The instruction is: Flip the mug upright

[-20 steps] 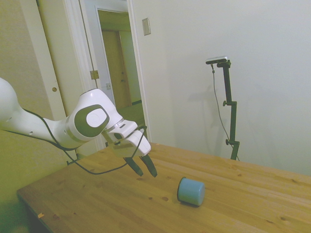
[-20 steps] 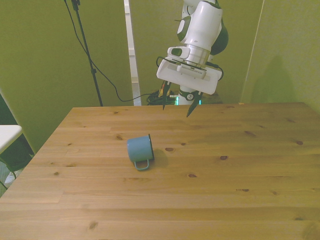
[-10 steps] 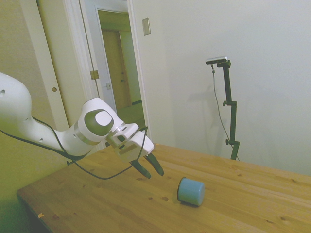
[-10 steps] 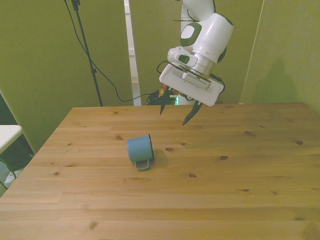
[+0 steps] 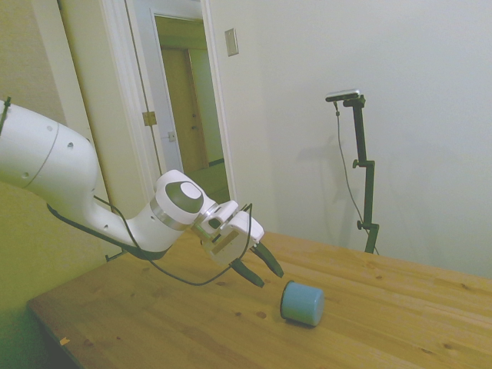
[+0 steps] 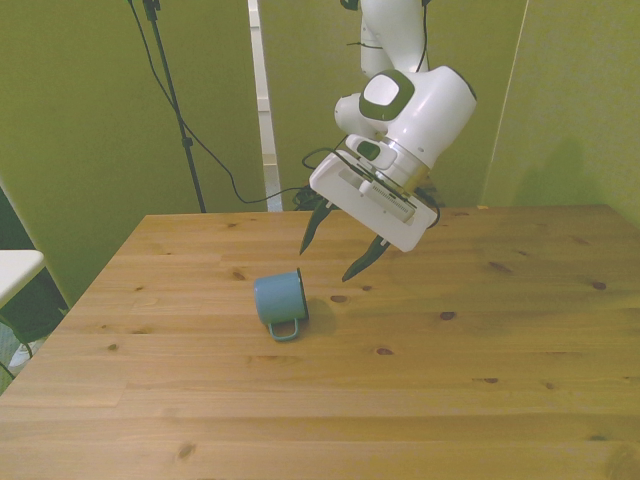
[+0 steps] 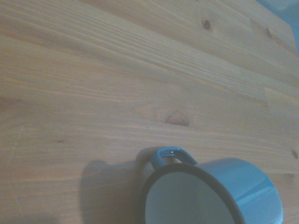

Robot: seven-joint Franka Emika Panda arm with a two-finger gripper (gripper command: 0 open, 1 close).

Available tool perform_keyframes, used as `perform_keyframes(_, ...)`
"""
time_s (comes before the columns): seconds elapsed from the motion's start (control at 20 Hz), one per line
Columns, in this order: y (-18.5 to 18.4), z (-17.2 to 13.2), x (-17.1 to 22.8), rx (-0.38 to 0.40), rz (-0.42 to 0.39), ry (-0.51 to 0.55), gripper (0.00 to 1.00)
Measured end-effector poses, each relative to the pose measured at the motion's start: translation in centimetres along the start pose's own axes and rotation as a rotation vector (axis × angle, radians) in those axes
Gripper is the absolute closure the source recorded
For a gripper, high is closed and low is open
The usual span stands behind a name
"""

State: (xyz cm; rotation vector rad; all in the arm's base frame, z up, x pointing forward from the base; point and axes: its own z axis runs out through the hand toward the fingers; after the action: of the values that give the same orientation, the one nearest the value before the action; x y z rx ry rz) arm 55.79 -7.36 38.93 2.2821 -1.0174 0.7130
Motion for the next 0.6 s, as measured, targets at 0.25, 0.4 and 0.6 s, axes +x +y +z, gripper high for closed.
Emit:
perform_keyframes(0.25,-0.3,1.4,0.2,-0.069,-0.004,0.061,0.00)
perform_keyframes(0.4,0.0,2.2,0.4,-0.105,-0.010,0.084,0.00)
perform_keyframes(0.6,-0.2,3.2,0.5,-0.125,-0.004,0.098,0.00)
